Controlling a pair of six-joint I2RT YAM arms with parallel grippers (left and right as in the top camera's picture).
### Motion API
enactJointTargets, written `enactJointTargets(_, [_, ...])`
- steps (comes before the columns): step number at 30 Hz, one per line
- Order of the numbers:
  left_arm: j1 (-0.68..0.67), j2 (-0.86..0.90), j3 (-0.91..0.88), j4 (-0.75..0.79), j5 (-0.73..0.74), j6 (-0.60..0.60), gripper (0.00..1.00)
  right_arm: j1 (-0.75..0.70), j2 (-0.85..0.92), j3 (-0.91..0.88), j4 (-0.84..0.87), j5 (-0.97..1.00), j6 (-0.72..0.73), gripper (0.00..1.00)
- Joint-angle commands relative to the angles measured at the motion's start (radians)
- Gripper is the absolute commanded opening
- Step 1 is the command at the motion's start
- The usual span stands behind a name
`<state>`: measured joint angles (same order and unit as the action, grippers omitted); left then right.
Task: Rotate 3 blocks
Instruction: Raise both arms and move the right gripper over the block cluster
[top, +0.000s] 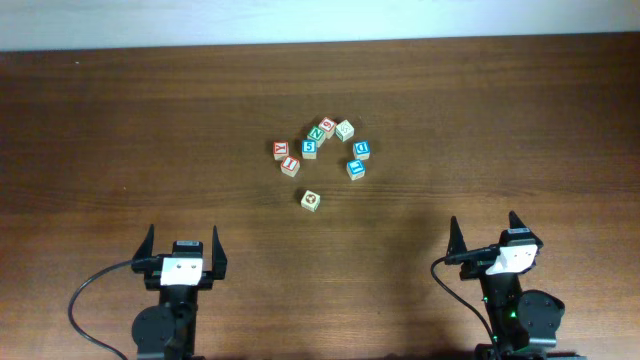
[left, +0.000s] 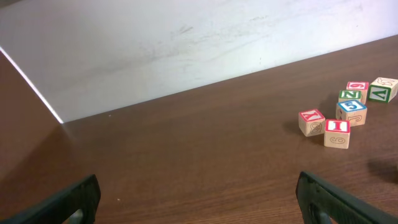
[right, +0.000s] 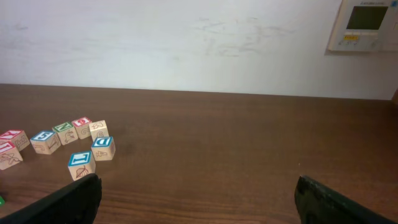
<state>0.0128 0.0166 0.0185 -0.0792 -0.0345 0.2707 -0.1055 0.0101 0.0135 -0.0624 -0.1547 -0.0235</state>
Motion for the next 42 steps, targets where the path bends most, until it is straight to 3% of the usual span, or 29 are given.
enactJointTargets(1, [0.003,-0.01,-0.01,-0.001,-0.007,0.018,0.99,-0.006,-0.007,-0.008,-0.002,0.009,0.001,0.98])
enactJointTargets(33, [0.003,-0.01,-0.01,0.008,-0.052,0.019,0.99,-0.006,-0.007,-0.008,-0.001,0.006,0.004,0.99])
enactJointTargets(38, [0.003,-0.005,-0.004,0.122,0.099,-0.014,0.99,-0.006,-0.006,0.002,0.063,-0.083,0.005,0.98])
enactJointTargets(40, [0.003,0.043,0.06,0.124,0.112,-0.107,0.99,-0.006,0.003,0.052,0.062,-0.134,0.031,0.98])
enactJointTargets(42, [0.003,0.112,0.141,0.123,0.152,-0.108,0.99,-0.006,0.024,0.108,0.058,-0.15,0.043,0.98])
